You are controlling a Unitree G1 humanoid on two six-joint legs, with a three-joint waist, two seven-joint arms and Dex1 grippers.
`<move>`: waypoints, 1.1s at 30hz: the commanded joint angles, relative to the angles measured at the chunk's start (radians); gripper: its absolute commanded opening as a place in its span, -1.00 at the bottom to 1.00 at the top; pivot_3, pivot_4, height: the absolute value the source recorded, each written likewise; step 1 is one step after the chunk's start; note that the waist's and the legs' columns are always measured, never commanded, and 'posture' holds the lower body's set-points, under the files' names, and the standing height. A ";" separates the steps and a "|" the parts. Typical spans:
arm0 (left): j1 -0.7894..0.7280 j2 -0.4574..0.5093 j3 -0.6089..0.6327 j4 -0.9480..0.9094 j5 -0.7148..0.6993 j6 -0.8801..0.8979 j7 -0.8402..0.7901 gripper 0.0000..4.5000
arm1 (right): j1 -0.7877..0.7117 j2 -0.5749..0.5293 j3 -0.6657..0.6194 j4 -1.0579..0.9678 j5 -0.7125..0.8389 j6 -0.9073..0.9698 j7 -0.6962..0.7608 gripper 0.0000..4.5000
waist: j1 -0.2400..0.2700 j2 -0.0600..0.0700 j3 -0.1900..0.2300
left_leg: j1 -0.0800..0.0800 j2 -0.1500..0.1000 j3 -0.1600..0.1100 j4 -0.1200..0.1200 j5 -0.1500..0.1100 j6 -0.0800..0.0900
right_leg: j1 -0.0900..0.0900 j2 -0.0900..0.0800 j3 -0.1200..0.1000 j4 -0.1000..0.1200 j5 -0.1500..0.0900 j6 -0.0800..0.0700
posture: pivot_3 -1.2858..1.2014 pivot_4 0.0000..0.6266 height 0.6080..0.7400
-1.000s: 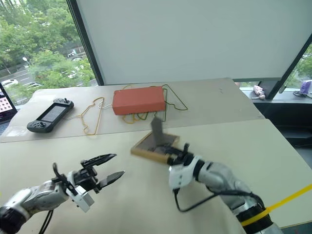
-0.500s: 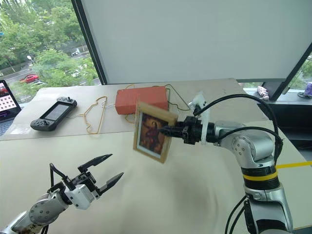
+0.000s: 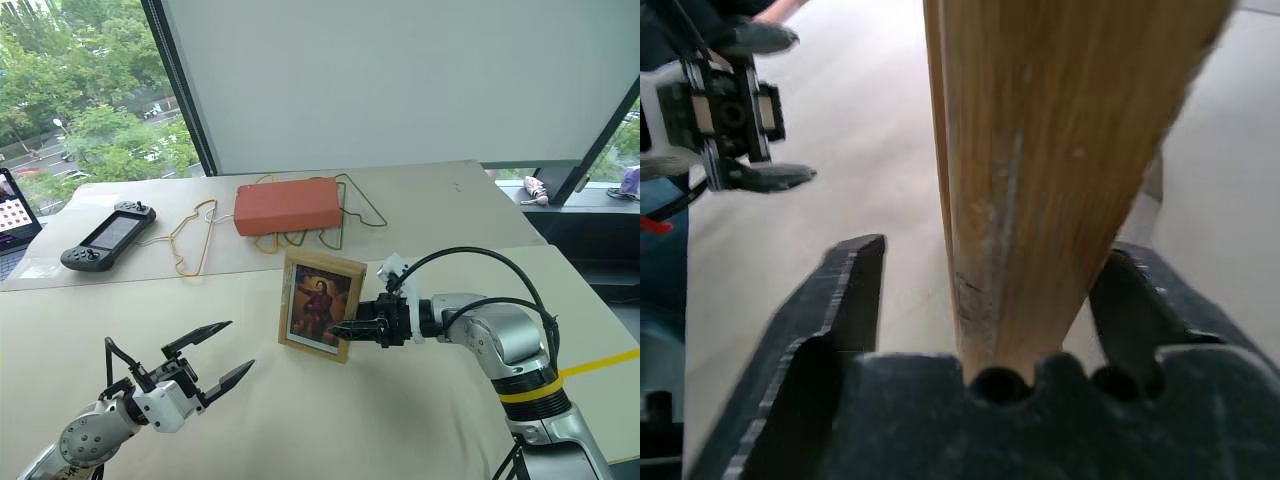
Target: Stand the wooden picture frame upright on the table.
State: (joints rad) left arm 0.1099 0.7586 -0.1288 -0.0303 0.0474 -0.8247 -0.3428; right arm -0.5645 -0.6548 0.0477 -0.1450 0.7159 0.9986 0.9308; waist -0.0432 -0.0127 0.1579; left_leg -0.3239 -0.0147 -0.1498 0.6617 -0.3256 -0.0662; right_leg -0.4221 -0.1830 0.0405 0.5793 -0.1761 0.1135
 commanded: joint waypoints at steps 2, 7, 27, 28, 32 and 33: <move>0.013 -0.013 0.044 -0.030 -0.091 0.063 -0.045 0.71 | 0.054 -0.072 -0.201 -0.091 0.140 0.101 -0.014 0.99 | 0.002 0.000 0.000 | 0.000 0.000 0.000 0.000 0.000 0.000 | 0.000 0.000 0.000 0.000 0.000 0.000 | 0.03 -0.52 1.00; 0.063 -0.084 0.085 -0.158 -0.390 0.573 0.002 0.71 | 0.364 -0.136 -0.414 -0.232 0.208 0.165 -0.076 0.99 | 0.023 -0.001 0.000 | -0.003 0.000 0.000 0.000 -0.002 0.003 | 0.001 -0.001 -0.001 -0.001 0.000 0.001 | 0.03 -0.52 1.00; -0.079 -0.405 0.168 -0.358 -0.523 1.253 0.275 0.71 | 0.587 0.512 -0.154 -0.364 -0.612 -0.555 -1.021 0.99 | 0.001 0.001 -0.002 | 0.003 0.000 0.000 0.003 0.002 -0.004 | 0.001 0.001 0.002 0.002 0.002 -0.003 | 0.03 -0.52 1.00; -0.079 -0.418 0.175 -0.359 -0.528 1.256 0.278 0.71 | 0.593 0.511 -0.153 -0.357 -0.609 -0.561 -1.009 0.99 | 0.001 0.001 -0.002 | 0.003 0.000 0.000 0.003 0.002 -0.004 | 0.001 0.001 0.002 0.001 0.002 -0.003 | 0.03 -0.52 1.00; -0.083 -0.437 0.191 -0.362 -0.501 1.261 0.284 0.71 | 0.607 0.501 -0.144 -0.345 -0.630 -0.579 -0.988 0.99 | 0.003 0.001 -0.002 | 0.002 0.000 0.000 0.003 0.001 -0.003 | 0.001 0.001 0.002 0.000 0.002 -0.003 | 0.03 -0.52 1.00; -0.083 -0.443 0.197 -0.361 -0.503 1.264 0.283 0.71 | 0.607 0.496 -0.140 -0.343 -0.640 -0.580 -0.984 0.99 | 0.003 0.001 -0.002 | 0.002 0.000 0.000 0.003 0.001 -0.003 | 0.001 0.001 0.002 0.000 0.002 -0.003 | 0.03 -0.52 1.00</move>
State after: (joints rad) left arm 0.0376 0.3236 0.0407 -0.3590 -0.4650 0.4405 -0.0575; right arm 0.0461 -0.1452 -0.0914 -0.4713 0.0980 0.4492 -0.0645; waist -0.0405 -0.0118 0.1561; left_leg -0.3216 -0.0145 -0.1494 0.6645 -0.3242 -0.0687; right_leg -0.4210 -0.1817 0.0425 0.5790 -0.1741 0.1107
